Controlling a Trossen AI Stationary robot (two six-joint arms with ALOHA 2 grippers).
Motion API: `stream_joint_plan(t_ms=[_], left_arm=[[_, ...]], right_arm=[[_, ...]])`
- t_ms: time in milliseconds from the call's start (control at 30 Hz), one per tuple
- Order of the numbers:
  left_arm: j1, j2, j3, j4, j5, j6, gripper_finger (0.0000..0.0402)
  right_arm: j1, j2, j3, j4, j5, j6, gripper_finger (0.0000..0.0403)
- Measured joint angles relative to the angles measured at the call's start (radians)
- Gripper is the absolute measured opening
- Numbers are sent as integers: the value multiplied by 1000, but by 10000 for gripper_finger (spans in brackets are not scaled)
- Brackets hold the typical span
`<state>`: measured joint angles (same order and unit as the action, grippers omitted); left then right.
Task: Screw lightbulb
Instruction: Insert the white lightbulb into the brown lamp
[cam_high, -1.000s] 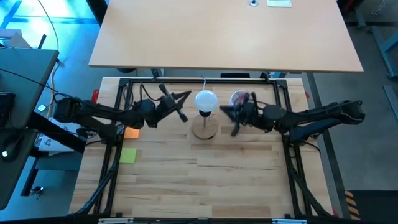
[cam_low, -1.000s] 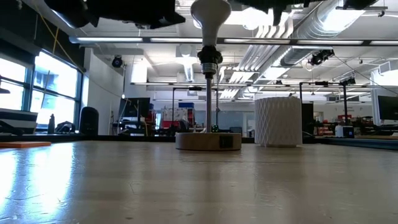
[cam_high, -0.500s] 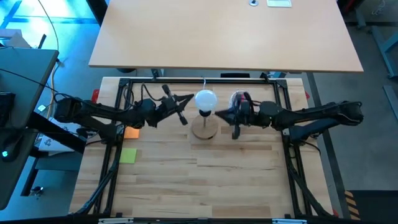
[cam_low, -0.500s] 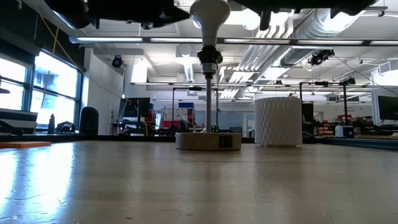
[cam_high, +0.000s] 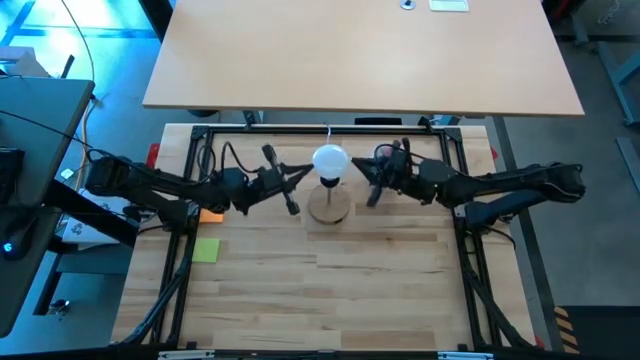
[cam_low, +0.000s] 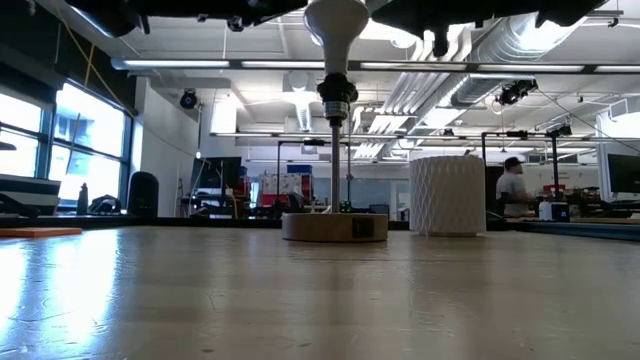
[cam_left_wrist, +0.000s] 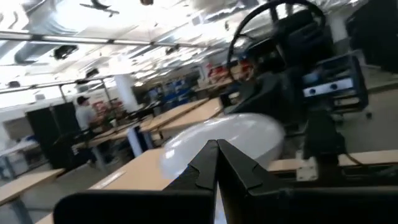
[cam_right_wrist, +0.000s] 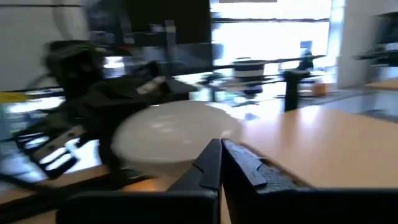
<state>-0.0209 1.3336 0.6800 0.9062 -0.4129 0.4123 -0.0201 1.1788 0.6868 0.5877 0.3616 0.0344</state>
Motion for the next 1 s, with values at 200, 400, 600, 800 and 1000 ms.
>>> stream_joint_plan(t_ms=[200, 400, 600, 800, 1000], left_arm=[[57, 25, 1, 2, -24, -19, 0], [108, 20, 0, -30, -111, -16, 0], [28, -10, 0, -8, -111, 29, 0], [-24, 0, 1, 69, -61, 21, 0], [59, 39, 1, 34, -83, -17, 0]], right_arm=[[16, 5, 0, -7, -214, 44, 0], [72, -6, 0, -9, -182, -37, 0], [52, -23, 0, -30, 192, -35, 0], [-26, 3, 0, 8, -49, 54, 0], [12, 14, 0, 15, -206, 72, 0]])
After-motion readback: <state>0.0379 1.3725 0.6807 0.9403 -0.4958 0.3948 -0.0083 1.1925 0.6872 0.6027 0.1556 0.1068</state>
